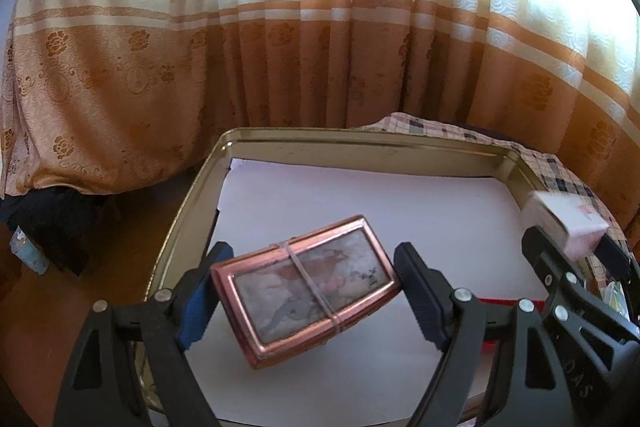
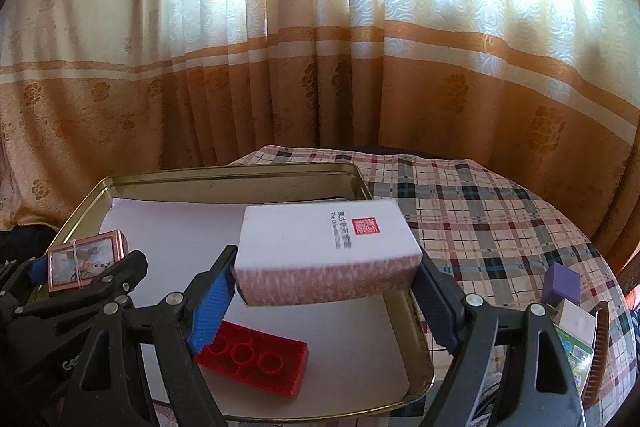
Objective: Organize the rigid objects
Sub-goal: 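Carry the copper frame into the tin with the left gripper while the right gripper carries the white box there, then open both grippers and lift them away from the placed frame and box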
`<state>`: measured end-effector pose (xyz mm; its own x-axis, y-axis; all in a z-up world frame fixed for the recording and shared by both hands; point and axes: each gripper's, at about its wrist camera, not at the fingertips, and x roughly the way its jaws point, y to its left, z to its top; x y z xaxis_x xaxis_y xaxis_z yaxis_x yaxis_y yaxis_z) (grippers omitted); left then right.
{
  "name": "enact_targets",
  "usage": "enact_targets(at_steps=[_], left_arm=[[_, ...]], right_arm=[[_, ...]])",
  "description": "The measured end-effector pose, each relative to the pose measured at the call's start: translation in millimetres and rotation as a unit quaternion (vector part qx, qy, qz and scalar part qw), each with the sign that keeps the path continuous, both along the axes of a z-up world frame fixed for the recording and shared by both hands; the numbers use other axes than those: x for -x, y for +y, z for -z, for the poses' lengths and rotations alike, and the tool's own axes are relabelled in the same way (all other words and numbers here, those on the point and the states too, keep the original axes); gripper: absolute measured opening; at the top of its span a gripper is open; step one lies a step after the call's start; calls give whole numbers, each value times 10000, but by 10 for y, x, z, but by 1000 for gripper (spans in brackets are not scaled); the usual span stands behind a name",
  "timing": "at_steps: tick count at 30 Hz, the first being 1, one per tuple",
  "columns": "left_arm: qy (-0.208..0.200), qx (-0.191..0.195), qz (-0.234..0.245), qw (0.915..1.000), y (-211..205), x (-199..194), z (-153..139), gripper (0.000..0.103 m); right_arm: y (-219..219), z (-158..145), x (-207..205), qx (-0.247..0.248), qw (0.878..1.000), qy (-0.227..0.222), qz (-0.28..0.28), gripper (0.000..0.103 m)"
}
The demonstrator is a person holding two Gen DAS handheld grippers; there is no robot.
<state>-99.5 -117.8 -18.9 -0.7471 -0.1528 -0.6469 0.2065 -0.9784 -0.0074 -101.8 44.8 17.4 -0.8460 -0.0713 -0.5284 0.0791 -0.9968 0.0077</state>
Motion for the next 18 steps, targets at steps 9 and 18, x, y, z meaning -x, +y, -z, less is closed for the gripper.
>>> enact_targets(at_steps=[9, 18], left_arm=[[285, 218, -312, 9989, -1, -115, -61, 100], [609, 794, -392, 9942, 195, -299, -160, 103]], right_arm=[[24, -59, -145, -18, 9994, 342, 105, 92], [196, -111, -318, -99, 9964, 578, 611, 97]])
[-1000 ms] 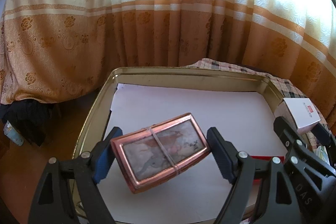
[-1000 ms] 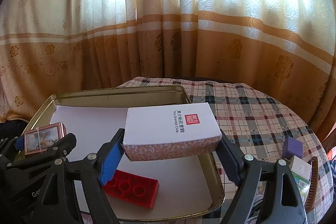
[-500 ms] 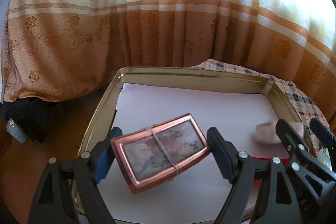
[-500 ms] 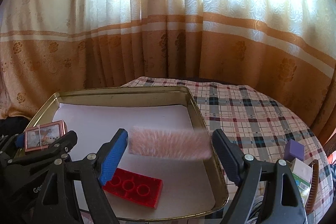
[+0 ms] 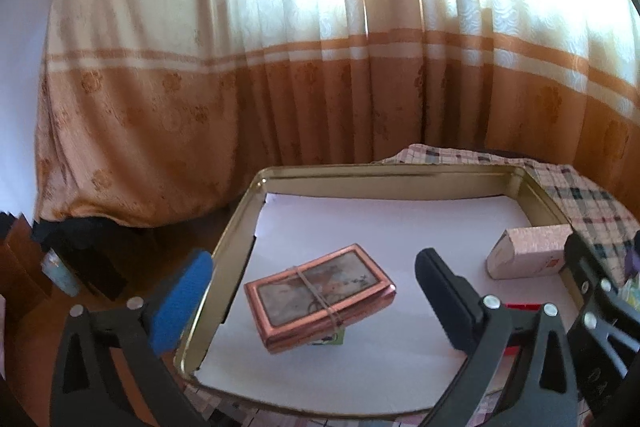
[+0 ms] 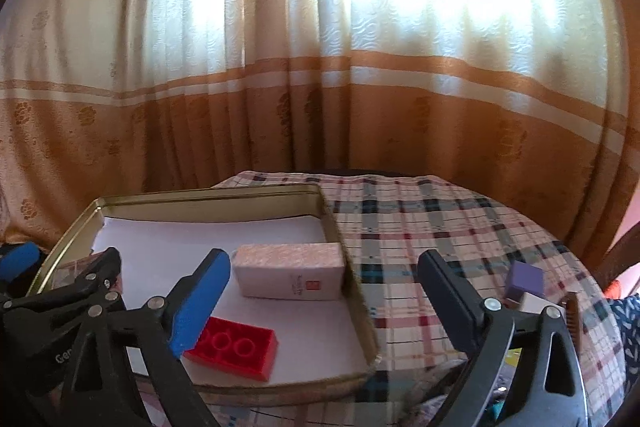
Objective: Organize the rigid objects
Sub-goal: 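Open both grippers and lift them away from the placed frame and box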
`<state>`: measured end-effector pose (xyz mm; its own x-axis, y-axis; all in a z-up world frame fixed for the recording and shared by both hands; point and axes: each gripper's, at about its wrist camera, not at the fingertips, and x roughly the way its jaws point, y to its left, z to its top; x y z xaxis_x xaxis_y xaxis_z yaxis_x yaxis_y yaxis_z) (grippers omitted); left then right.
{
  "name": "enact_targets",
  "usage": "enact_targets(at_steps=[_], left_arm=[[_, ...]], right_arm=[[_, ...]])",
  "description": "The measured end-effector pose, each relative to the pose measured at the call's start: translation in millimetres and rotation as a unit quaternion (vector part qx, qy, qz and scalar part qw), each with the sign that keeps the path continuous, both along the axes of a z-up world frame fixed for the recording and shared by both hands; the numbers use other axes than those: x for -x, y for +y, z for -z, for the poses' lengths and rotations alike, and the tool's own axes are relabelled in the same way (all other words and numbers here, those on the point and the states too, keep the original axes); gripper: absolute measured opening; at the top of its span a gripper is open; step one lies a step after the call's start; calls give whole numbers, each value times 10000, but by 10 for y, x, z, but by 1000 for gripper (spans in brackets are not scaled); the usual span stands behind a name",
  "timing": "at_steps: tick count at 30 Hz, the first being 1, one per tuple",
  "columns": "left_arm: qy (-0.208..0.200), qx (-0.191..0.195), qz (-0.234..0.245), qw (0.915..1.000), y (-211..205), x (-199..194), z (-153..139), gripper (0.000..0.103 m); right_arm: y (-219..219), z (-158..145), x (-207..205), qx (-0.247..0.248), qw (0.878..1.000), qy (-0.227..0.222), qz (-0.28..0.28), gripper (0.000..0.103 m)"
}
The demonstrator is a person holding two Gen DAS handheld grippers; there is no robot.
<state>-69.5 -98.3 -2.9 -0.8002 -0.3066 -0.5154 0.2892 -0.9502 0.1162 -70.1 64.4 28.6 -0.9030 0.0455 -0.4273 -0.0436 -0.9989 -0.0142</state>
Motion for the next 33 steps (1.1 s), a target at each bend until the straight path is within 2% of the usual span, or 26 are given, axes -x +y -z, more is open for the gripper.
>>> enact_targets(at_steps=[2, 5, 8, 19, 24, 29, 33], left_arm=[[-33, -49, 75, 10000, 37, -43, 1, 102], [-84, -199, 156, 9996, 33, -84, 22, 103], [-81, -284, 44, 9996, -16, -88, 24, 103], [-23, -448, -13, 9990, -44, -135, 22, 103], [-298, -378, 81, 9988, 48, -154, 93, 103], [-68, -67, 171, 9998, 170, -229, 21, 103], [-47, -50, 134, 9999, 151, -230, 7, 103]], right_arm=[[48, -16, -21, -39, 9999, 62, 143, 97], [155, -7, 0, 208, 9996, -47, 186, 97], [209, 6, 3, 327, 9992, -139, 198, 97], [157, -25, -79, 225, 9997, -52, 111, 97], [165, -33, -106, 244, 9996, -22, 130, 97], [185, -44, -133, 258, 9996, 18, 147, 97], [191, -53, -161, 238, 9996, 43, 145, 97]])
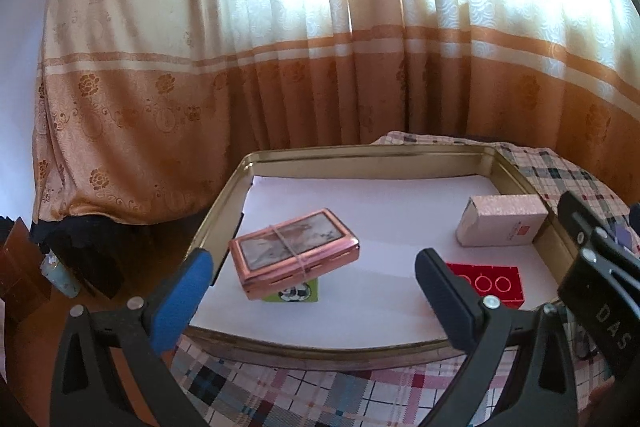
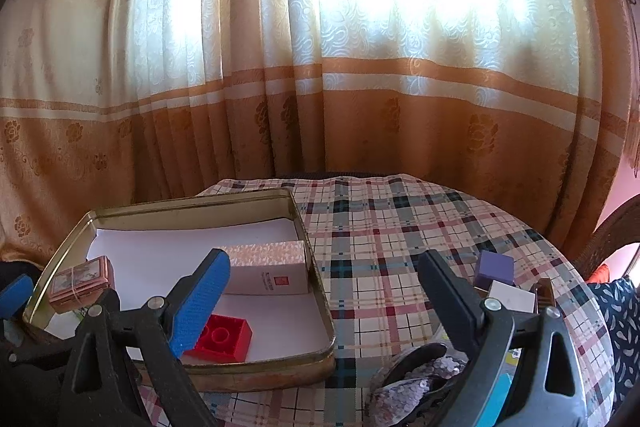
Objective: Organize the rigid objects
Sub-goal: 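Open both grippers and lift them away from the placed frame and box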
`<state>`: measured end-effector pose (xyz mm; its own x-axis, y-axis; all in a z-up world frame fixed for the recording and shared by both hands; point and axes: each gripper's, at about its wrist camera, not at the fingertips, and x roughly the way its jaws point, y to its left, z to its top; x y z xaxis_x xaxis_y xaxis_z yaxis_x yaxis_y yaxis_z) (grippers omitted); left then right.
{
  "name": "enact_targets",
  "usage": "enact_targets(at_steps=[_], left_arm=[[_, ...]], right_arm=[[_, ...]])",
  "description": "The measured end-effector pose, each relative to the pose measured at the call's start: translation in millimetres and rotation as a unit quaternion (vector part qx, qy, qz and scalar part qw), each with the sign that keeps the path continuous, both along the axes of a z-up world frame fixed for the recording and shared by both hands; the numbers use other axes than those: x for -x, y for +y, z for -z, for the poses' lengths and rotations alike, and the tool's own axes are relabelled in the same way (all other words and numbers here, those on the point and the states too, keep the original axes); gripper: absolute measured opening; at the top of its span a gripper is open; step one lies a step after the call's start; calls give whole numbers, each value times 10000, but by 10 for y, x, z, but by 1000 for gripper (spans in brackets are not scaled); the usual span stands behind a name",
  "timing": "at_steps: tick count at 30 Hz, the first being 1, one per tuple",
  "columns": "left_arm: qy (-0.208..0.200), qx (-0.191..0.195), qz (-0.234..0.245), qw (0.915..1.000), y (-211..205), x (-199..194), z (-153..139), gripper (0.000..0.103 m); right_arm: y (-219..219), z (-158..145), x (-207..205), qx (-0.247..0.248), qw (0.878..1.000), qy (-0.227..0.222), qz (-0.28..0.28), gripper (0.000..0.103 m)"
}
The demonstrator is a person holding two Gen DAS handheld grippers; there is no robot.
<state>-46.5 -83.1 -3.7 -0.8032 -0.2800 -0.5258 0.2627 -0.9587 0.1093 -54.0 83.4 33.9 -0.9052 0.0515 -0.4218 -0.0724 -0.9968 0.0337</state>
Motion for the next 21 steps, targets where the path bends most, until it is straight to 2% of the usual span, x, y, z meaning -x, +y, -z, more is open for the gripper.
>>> enact_targets(at_steps=[12, 21], left_arm=[[225, -51, -109, 9997, -36, -76, -26, 103], [168, -173, -126, 9996, -49, -109, -13, 103]], right_arm=[[29, -5, -57, 11, 10000, 16, 18, 97], [69, -15, -185, 44, 10000, 76, 21, 97]])
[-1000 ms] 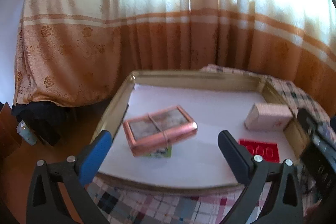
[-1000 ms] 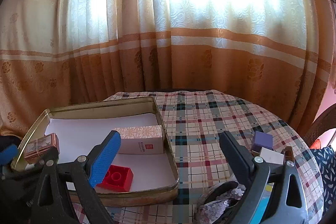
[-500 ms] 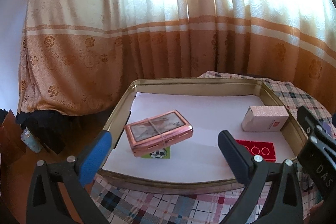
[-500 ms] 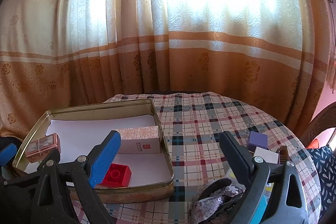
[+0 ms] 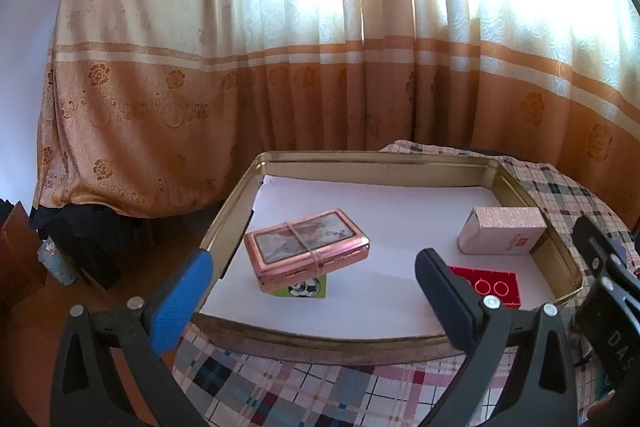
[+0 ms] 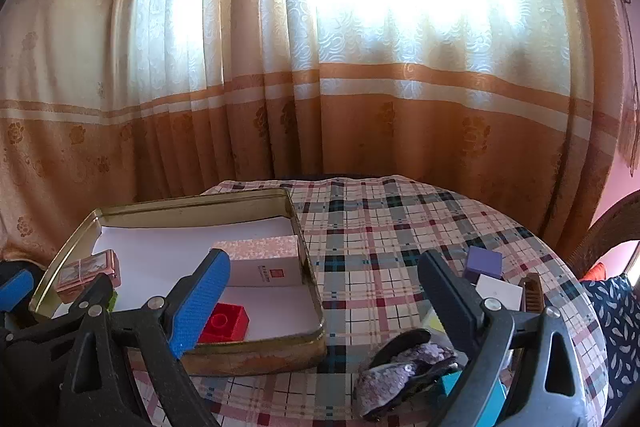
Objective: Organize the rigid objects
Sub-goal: 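Open both grippers and lift them away from the placed frame and box, then move both grippers back toward the blue brick and card pack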
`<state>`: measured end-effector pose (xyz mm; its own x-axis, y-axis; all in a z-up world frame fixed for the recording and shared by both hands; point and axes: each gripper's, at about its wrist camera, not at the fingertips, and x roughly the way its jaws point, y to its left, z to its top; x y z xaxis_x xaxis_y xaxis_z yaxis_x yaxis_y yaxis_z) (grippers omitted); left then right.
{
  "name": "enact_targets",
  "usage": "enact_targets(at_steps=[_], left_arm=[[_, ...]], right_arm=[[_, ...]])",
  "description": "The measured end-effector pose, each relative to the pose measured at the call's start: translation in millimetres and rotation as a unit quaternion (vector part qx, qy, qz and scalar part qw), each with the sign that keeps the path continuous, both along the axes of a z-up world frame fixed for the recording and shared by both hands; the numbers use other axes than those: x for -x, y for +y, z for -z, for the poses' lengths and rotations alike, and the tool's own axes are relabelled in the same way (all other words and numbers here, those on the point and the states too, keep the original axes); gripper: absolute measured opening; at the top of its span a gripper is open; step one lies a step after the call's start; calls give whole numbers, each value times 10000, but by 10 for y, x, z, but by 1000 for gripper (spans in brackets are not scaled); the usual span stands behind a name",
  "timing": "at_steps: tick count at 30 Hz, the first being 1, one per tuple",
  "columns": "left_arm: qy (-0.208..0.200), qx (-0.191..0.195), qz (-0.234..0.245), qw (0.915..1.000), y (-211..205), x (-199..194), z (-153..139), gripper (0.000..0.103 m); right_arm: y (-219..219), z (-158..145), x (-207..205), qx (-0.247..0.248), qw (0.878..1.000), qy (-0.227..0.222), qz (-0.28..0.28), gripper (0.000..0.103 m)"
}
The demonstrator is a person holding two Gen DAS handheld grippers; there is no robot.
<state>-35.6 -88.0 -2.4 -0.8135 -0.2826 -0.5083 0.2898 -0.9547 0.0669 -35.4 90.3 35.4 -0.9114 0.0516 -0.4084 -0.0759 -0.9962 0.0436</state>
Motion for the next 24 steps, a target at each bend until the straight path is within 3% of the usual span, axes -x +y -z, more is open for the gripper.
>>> enact_targets(at_steps=[6, 12, 24], left_arm=[[-120, 68, 120, 9998, 106, -37, 43, 103], [45, 418, 303, 9987, 266, -107, -9, 103], [-66, 179, 718, 9972, 455, -162, 4, 103]], right_arm=[[147, -4, -66, 208, 9996, 1, 190, 97], [266, -29, -151, 266, 9989, 18, 374, 97], [506, -99, -471, -49, 9982, 221, 551, 97]])
